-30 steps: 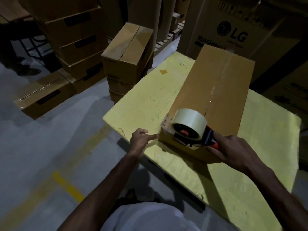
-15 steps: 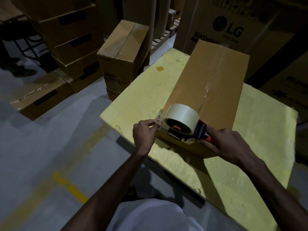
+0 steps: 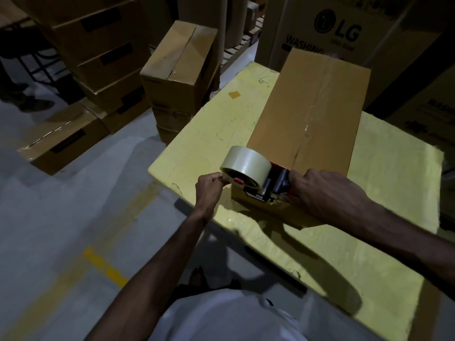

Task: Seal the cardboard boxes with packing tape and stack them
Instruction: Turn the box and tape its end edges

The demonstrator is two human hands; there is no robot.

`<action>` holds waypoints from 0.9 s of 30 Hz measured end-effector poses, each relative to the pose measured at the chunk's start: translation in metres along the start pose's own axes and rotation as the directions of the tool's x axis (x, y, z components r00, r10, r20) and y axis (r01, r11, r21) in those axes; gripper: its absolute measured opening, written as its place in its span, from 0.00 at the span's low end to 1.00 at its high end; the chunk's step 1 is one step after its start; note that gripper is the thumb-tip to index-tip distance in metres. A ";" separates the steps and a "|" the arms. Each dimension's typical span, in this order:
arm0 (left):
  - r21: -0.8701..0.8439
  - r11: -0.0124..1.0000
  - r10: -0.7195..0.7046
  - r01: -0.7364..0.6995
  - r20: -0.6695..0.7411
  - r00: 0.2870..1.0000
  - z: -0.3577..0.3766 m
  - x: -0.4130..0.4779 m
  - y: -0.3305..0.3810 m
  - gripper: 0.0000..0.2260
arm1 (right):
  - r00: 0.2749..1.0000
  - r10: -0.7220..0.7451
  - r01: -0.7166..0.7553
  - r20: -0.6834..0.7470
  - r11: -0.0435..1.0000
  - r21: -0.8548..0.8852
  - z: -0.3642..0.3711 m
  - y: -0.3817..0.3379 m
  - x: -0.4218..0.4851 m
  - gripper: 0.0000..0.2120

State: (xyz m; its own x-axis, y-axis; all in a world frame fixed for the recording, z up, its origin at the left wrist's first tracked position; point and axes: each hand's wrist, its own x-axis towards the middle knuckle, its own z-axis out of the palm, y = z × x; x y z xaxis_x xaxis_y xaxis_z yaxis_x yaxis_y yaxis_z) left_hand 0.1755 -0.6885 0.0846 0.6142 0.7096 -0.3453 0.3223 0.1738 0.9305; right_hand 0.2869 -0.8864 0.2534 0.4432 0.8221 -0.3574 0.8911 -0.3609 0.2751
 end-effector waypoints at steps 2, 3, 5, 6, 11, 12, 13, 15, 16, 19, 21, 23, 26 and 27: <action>0.020 1.000 0.022 -0.022 0.001 1.000 0.001 0.002 -0.007 0.13 | 1.000 -0.008 0.009 0.012 1.000 -0.016 -0.001 -0.002 -0.003 0.24; 0.047 0.999 0.026 -0.026 -0.001 1.000 0.002 0.002 -0.010 0.11 | 1.000 -0.015 0.015 0.014 0.999 -0.032 -0.001 -0.003 -0.004 0.25; 0.110 0.993 0.031 -0.029 -0.014 0.999 0.004 0.003 -0.013 0.10 | 1.000 -0.014 0.015 0.021 0.998 -0.053 -0.001 -0.001 -0.009 0.24; 0.124 0.992 0.033 -0.029 -0.031 0.999 0.006 0.001 -0.013 0.09 | 0.999 -0.011 0.013 0.030 0.998 -0.064 -0.001 0.001 -0.012 0.24; 0.003 0.998 0.069 -0.069 -0.071 0.995 0.008 0.003 -0.011 0.06 | 0.997 0.012 -0.001 0.075 0.990 -0.140 0.003 0.015 -0.036 0.21; -0.013 0.998 0.063 -0.063 -0.061 0.996 0.007 0.005 -0.012 0.09 | 0.996 0.025 -0.012 0.087 0.989 -0.145 0.005 0.018 -0.039 0.21; -0.014 0.998 0.055 -0.056 -0.055 0.997 0.006 0.007 -0.012 0.11 | 0.995 0.038 -0.024 0.096 0.988 -0.151 0.006 0.020 -0.043 0.21; -0.002 0.999 0.052 -0.053 -0.053 0.997 0.006 0.010 -0.014 0.12 | 0.993 0.059 -0.041 0.103 0.985 -0.166 0.009 0.023 -0.049 0.21; 0.004 0.998 0.055 -0.055 -0.054 0.997 0.006 0.010 -0.015 0.12 | 0.992 0.068 -0.049 0.107 0.984 -0.170 0.009 0.025 -0.053 0.21; 0.041 0.996 0.080 -0.077 -0.069 0.994 0.007 0.009 -0.014 0.11 | 0.988 0.099 -0.076 0.122 0.981 -0.179 0.007 0.031 -0.063 0.22; 0.060 0.994 0.101 -0.095 -0.094 0.990 0.009 0.010 -0.014 0.08 | 0.986 0.109 -0.087 0.125 0.981 -0.174 0.008 0.032 -0.066 0.21; 0.044 0.993 0.118 -0.113 -0.146 0.982 0.014 0.005 -0.013 0.04 | 0.987 0.114 -0.095 0.114 0.982 -0.166 0.010 0.027 -0.065 0.20; 0.203 0.961 0.247 -0.189 -0.317 0.916 0.028 -0.008 -0.011 0.10 | 0.991 0.118 -0.108 0.055 0.980 -0.168 0.009 0.020 -0.060 0.17; 0.330 0.905 0.381 -0.268 -0.350 0.856 0.033 -0.012 -0.014 0.12 | 0.991 0.122 -0.113 0.053 0.982 -0.148 0.007 0.019 -0.058 0.16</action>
State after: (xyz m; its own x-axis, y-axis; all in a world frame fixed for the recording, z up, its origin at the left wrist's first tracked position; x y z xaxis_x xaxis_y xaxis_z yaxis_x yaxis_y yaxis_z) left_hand 0.1878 -0.7219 0.0715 0.3964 0.9124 0.1020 0.3647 -0.2585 0.8945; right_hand 0.2785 -0.9436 0.2733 0.5528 0.7477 -0.3678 0.8112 -0.3819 0.4429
